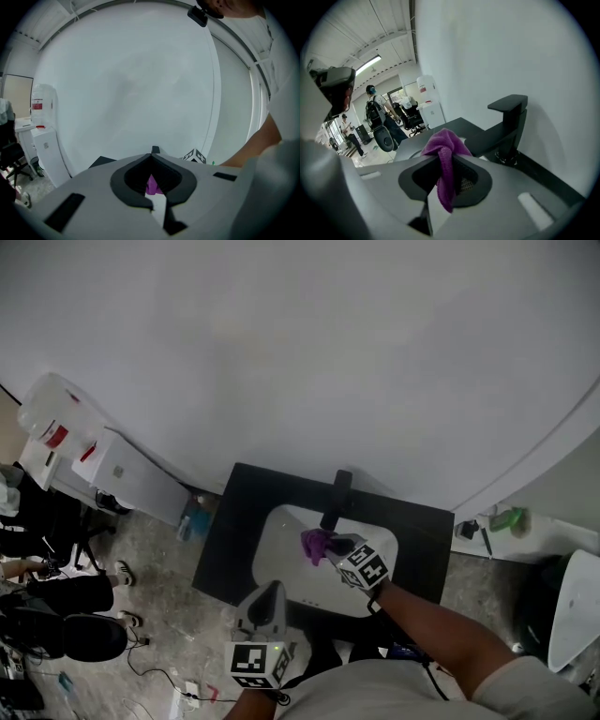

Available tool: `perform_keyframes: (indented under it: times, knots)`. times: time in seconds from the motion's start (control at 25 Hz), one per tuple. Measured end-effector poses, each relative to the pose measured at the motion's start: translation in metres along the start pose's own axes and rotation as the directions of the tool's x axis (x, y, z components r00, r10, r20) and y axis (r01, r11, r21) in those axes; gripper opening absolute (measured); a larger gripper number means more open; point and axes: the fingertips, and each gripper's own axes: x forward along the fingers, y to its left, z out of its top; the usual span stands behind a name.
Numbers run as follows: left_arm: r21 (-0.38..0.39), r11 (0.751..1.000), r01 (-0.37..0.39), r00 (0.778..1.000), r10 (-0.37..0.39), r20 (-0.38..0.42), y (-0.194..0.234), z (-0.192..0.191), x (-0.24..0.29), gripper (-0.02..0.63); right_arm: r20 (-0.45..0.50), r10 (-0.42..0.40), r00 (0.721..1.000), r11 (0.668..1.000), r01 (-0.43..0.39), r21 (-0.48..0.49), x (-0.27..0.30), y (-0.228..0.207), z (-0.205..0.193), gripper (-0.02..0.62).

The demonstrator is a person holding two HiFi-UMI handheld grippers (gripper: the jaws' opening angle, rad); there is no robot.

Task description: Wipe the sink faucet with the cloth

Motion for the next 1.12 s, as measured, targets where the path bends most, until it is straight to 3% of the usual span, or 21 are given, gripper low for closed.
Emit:
perform_keyframes:
  times: [0.16,0.28,0.44,0.52,0.64,0.76,0.92,1.0,1.12]
  knots:
    - [0.005,1.0,0.0,1.0,0.0,0.013,0.002,0.006,-0.001,0.006,0.087,-0.094,0.992,0.996,0.094,0.003,-0.006,-0.038,0.04,0.06]
    - [0.0,1.0,-0.006,1.0,0.006,0.013,0.0,0.006,-0.001,0.006,0.049,-0.148,0.988,0.989,0.147,0.013,0.0,-0.068,0.045,0.06]
    - [-0.007,1.0,0.001,1.0,-0.001,0.006,0.003,0.006,0.004,0.006,0.04,-0.077,0.996,0.997,0.076,0.026,0.0,-0.034,0.017,0.06]
    - [-0.02,1.0,0.009,1.0,-0.009,-0.005,0.008,0.003,0.009,0.006,-0.018,-0.028,0.999,0.999,0.029,0.026,0.002,-0.011,-0.013,0.06]
    - [-0.024,0.999,0.025,1.0,-0.025,-0.009,0.004,0.002,0.014,0.006,-0.037,-0.052,0.998,0.993,0.055,0.1,-0.012,-0.019,-0.045,0.06]
    - [-0.001,0.999,0.052,0.999,-0.052,0.002,-0.004,0.007,0.021,0.006,0.117,-0.17,0.978,0.979,0.154,0.133,-0.049,-0.064,0.001,0.06]
    - [-0.002,0.996,0.085,0.996,-0.085,-0.014,-0.012,0.004,0.026,0.006,0.319,-0.313,0.895,0.95,0.299,0.091,-0.086,-0.118,0.091,0.058]
    - [-0.004,0.996,0.09,0.996,-0.09,-0.017,-0.012,0.004,0.026,0.006,0.32,-0.333,0.887,0.943,0.321,0.091,-0.078,-0.138,0.105,0.059]
    - [-0.002,0.997,0.079,0.997,-0.079,-0.025,-0.009,0.001,0.023,0.006,0.276,-0.354,0.894,0.935,0.337,0.111,-0.053,-0.162,0.089,0.058]
